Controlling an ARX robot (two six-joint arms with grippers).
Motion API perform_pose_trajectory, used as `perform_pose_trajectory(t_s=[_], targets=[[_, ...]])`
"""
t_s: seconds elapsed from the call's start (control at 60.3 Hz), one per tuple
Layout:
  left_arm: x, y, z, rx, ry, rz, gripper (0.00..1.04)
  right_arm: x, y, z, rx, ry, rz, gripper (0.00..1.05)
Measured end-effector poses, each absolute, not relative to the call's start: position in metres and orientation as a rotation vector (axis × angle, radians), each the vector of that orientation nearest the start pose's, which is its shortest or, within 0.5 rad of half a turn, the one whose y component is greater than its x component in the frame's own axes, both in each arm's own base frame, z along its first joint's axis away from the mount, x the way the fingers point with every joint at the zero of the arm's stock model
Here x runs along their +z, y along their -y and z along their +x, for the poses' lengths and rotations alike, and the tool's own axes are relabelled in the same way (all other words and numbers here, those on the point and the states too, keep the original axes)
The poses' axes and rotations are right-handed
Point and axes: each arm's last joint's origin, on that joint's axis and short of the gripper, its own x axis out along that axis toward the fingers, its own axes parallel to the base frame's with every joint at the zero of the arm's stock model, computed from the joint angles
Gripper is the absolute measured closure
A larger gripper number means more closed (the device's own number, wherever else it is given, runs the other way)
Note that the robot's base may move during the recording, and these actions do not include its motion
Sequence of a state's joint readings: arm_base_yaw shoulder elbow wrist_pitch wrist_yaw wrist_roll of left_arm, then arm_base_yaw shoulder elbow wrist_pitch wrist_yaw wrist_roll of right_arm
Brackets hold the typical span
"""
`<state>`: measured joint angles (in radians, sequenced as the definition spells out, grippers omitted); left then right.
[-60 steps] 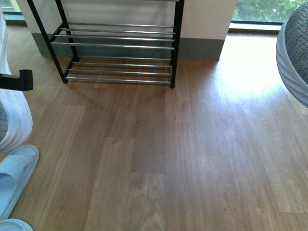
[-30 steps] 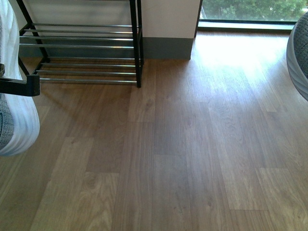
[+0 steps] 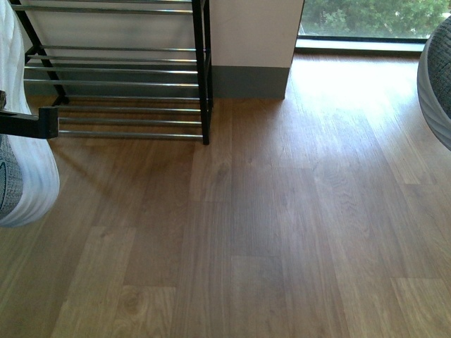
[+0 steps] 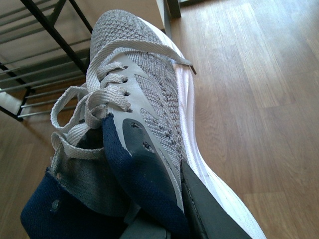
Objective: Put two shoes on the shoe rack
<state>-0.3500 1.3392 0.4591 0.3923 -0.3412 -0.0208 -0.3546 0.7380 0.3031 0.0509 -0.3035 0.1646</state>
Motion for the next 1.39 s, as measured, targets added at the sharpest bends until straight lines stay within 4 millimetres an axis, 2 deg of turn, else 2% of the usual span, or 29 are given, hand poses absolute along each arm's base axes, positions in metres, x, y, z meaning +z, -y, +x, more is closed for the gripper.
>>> perform_pose_trajectory(t_s=[1.393], targets=[[0.165, 0.0738, 0.2342, 0.004, -0.46, 0.145, 1.03, 0.1965, 0.0473, 0.1537, -0.075, -0.36, 0.288, 1.03]])
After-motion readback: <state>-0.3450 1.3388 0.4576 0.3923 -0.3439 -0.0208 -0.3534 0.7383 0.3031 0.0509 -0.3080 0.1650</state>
